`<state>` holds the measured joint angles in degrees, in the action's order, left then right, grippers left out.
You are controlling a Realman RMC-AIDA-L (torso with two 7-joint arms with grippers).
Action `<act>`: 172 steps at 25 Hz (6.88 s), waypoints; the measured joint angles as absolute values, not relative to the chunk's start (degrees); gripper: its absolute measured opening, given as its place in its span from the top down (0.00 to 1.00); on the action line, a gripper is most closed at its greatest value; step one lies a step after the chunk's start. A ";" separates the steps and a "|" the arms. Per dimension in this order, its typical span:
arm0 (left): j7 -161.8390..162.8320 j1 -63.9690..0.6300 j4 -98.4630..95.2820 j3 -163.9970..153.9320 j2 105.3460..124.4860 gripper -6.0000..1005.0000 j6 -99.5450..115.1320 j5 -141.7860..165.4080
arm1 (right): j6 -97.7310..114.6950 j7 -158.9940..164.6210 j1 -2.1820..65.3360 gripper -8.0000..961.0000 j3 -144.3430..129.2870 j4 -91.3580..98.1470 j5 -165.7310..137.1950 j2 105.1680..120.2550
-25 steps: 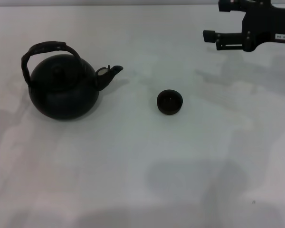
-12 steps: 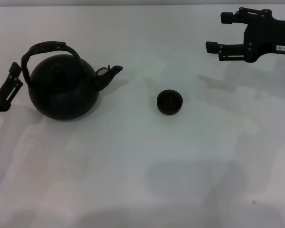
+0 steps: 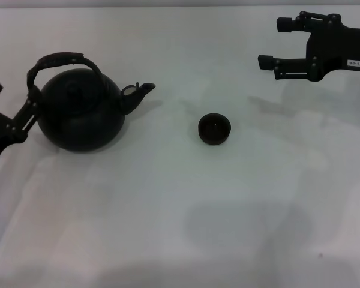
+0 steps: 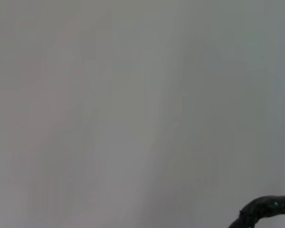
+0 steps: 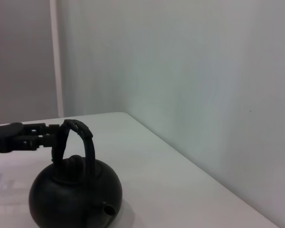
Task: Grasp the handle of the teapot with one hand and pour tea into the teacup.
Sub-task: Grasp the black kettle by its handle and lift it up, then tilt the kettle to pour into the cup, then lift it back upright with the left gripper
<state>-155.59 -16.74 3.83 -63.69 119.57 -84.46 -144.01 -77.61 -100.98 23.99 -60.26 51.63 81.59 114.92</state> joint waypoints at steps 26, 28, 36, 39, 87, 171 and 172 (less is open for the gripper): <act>-145.90 -18.04 3.95 -63.30 119.83 0.50 -82.70 -143.89 | -78.17 -101.79 23.93 0.09 -60.15 49.78 81.68 115.01; -145.39 -18.09 3.71 -63.28 119.77 0.55 -82.70 -143.93 | -78.19 -101.79 23.89 0.09 -60.14 49.59 81.68 115.04; -145.33 -18.53 3.65 -63.28 119.74 0.78 -82.67 -143.89 | -78.24 -101.89 23.81 0.09 -60.16 49.53 81.66 115.05; -145.32 -18.86 3.83 -63.28 119.65 0.79 -82.66 -143.96 | -78.33 -102.01 23.81 0.09 -60.16 49.53 81.65 115.07; -62.42 -11.18 -75.24 -83.29 118.91 0.81 -42.18 -72.64 | -78.89 -116.00 22.70 0.09 -49.63 42.89 93.40 115.12; -24.50 -25.35 -101.62 -92.74 118.96 0.84 -76.31 -24.96 | -71.28 -115.83 23.44 0.09 -36.32 40.08 98.79 114.70; -24.50 -25.47 -101.61 -92.73 118.96 0.84 -76.48 -24.96 | -71.25 -115.87 23.56 0.09 -36.31 40.08 98.70 114.70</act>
